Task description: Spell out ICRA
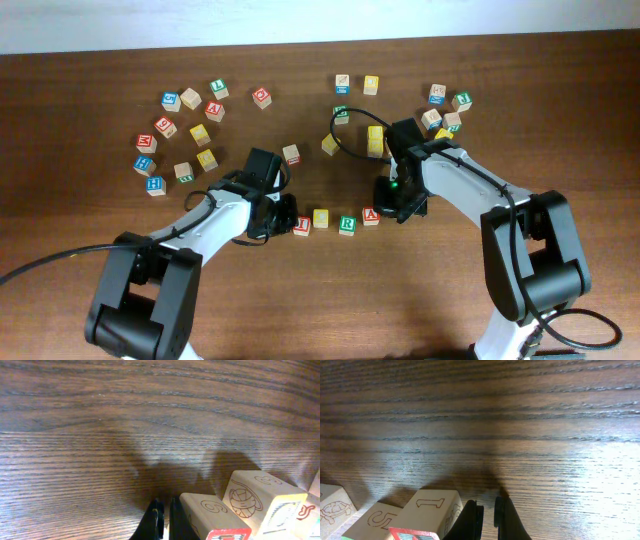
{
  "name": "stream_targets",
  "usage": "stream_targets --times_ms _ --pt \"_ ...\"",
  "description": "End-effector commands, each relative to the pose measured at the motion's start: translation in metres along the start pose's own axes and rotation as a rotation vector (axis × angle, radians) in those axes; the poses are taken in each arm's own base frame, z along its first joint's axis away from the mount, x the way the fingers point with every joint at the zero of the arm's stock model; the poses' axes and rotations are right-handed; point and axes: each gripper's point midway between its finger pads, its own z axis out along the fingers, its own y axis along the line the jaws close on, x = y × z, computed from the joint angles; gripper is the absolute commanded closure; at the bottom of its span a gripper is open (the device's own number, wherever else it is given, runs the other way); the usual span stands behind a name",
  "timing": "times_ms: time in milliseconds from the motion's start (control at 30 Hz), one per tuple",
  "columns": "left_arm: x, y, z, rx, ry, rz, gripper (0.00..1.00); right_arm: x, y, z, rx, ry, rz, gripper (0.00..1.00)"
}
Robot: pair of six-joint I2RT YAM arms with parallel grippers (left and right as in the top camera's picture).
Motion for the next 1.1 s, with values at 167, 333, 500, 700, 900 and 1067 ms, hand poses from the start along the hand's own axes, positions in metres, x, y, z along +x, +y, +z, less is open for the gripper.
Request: stream_targets --times_ms 167,333,500,700,900,1067 --pt "0.039 0.048 -0.010 -0.244 0.199 -0.077 1.00 0.005 0.001 0.005 0.000 0.021 0.001 0.96" --pt "0.065 0.023 -0.003 -0.169 0.286 -0.041 1.00 0.004 0.001 0.005 -0.002 0.017 0.000 0.96" --pt "0.060 0.008 0.006 -0.166 0.226 -0.025 1.00 0.004 0.001 0.005 -0.001 0.019 0.001 0.96" --pt "0.053 0.008 0.021 -0.158 0.209 -0.026 1.00 0.005 0.001 0.005 -0.001 0.020 0.001 0.96" --pt "0.048 0.004 0.029 -0.134 0.194 -0.021 1.00 0.004 0.001 0.005 0.000 0.019 0.001 0.95" --pt "0.050 0.001 0.029 -0.115 0.205 -0.024 1.00 0.004 0.000 0.005 0.003 0.018 0.001 0.95"
